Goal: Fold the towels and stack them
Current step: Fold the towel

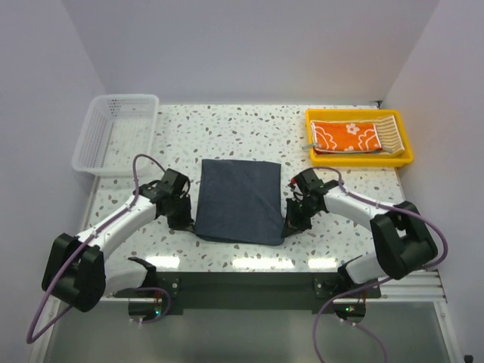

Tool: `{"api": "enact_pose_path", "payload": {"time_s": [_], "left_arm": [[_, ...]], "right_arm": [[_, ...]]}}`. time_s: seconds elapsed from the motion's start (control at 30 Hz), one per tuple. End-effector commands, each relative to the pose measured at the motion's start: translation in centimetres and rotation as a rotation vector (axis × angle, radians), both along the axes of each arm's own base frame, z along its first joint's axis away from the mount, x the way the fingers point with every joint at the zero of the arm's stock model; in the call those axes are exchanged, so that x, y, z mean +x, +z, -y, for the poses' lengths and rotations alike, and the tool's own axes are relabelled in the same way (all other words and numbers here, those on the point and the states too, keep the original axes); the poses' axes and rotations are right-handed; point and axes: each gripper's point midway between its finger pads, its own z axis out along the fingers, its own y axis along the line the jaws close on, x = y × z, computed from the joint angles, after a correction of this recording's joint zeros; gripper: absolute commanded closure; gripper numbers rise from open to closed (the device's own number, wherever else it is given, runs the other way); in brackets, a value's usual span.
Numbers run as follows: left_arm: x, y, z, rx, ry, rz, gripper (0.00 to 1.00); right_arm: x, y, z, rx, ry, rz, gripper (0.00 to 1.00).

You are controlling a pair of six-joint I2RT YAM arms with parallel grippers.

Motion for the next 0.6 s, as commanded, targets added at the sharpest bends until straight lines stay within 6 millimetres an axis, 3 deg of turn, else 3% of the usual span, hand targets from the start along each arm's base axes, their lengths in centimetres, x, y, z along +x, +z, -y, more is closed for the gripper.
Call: {"api": "enact_pose_path", "payload": {"time_s": [0.0, 0.23, 0.33, 0.43, 0.57], "left_arm": [[0.1, -0.5, -0.1, 0.004, 0.026, 0.011, 1.0], [-1.5, -1.5, 0.6, -0.029, 0.016, -0.025, 1.0], [-2.0, -1.9, 0.8, -0.034, 0.009, -0.033, 0.98], [-2.3, -1.9, 1.1, -0.048, 0.002, -0.035, 0.87], [-1.9, -0.6, 1.4, -0.066, 0.01, -0.005, 0.69]], "right_arm": [[0.4, -1.1, -0.1, -0.011, -0.002, 0.013, 1.0], [0.6, -1.8, 0.4, -0.05, 0.008, 0.018, 1.0], [1.0, -1.7, 0.5, -0.061, 0.01, 0.029, 0.93], [1.4, -1.2, 0.6, -0.073, 0.013, 0.055, 0.8], [2.3, 1.0, 1.0, -0.09, 0.025, 0.122, 0.56]]}}
